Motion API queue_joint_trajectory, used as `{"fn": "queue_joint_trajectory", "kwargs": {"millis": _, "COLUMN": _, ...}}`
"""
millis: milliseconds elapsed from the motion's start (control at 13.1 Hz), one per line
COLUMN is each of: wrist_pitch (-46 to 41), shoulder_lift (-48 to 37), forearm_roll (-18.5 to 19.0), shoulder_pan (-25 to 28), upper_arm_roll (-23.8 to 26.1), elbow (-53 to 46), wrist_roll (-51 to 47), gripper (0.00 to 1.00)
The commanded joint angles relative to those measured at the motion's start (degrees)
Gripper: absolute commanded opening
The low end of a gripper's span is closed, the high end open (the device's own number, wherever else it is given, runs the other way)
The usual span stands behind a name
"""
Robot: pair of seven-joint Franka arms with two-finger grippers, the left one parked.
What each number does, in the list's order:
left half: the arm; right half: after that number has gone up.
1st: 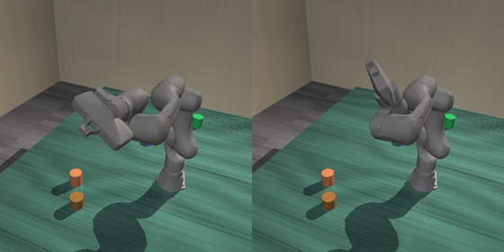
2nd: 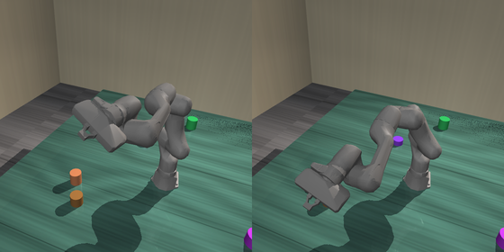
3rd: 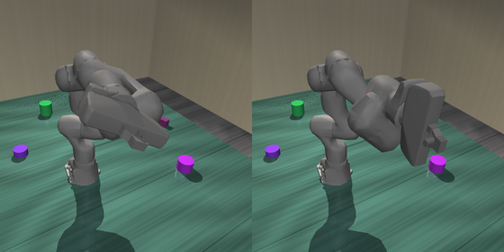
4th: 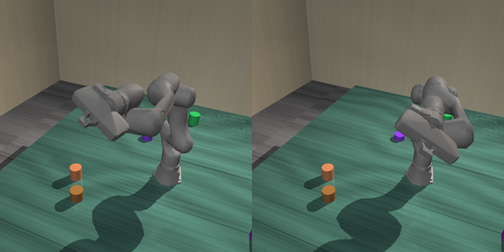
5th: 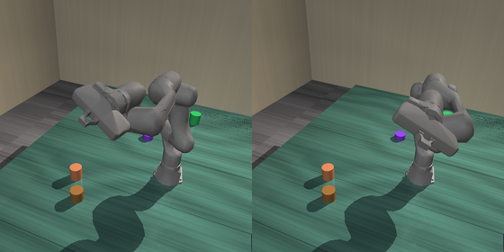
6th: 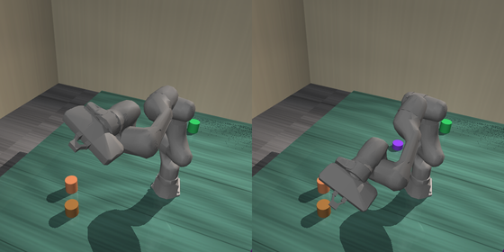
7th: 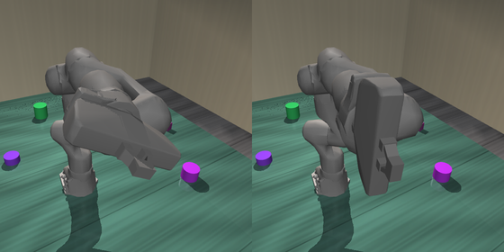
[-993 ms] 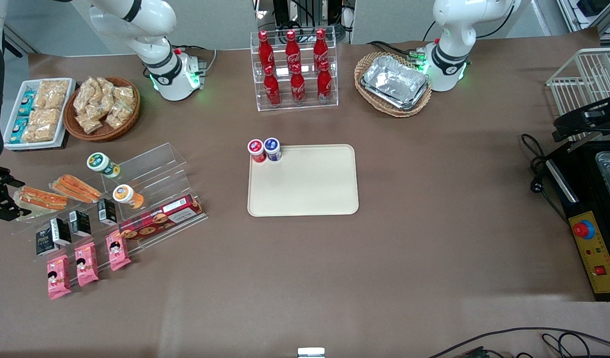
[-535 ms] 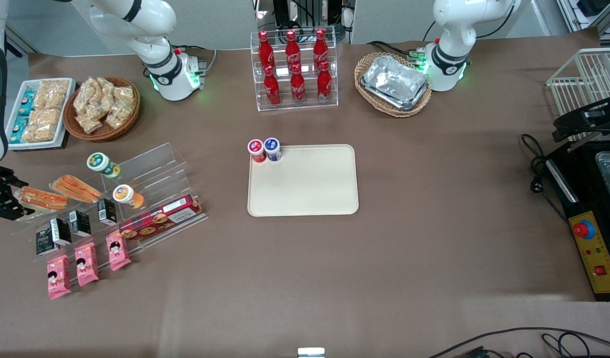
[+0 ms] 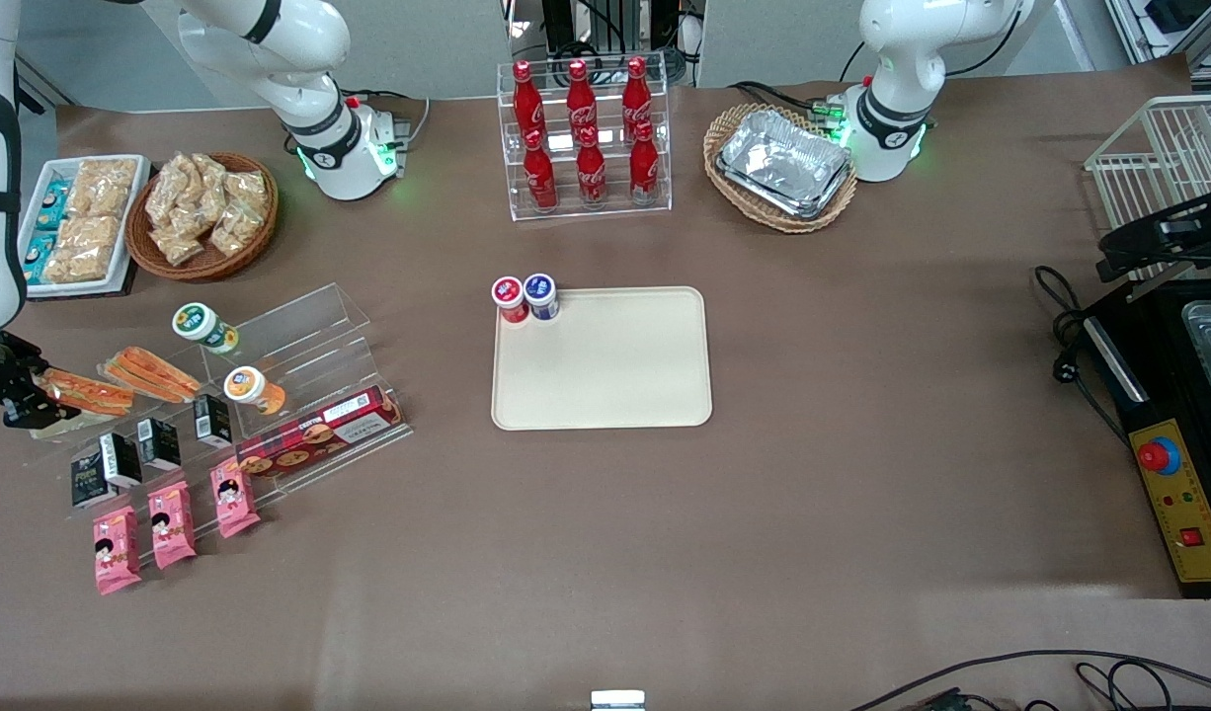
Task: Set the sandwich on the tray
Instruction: 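Close the right gripper on the wrapped triangle sandwich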
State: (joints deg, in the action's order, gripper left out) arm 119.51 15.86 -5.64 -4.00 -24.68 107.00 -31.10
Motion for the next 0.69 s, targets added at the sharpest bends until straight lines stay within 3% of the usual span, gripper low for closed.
{"fn": "queue_joint_trajectory", "kwargs": {"millis": 0, "wrist_pitch": 0.81, "shoulder_lift": -1.18, "forearm_roll": -1.48, "shoulder_pan": -0.66, "upper_arm_roll": -0.11, "elbow": 0.49, "wrist_roll": 4.72, "gripper": 0.48}}
{"fn": "queue_joint_trajectory", "kwargs": {"millis": 306, "wrist_pitch": -0.76, "shoulder_lift": -0.48, "forearm_roll": -0.69, "shoulder_pan": -1.01, "upper_arm_roll": -0.19, "elbow": -4.68, "wrist_roll": 10.16, "gripper": 0.45}}
{"fn": "queue_joint_trajectory", "kwargs": {"millis": 611, "wrist_pitch": -9.8, "shoulder_lift": 1.01, "forearm_roll": -0.25, "shoulder_pan": -0.57, "upper_arm_roll": -0.11, "elbow": -15.04, "wrist_roll": 21.22, "gripper": 0.45}}
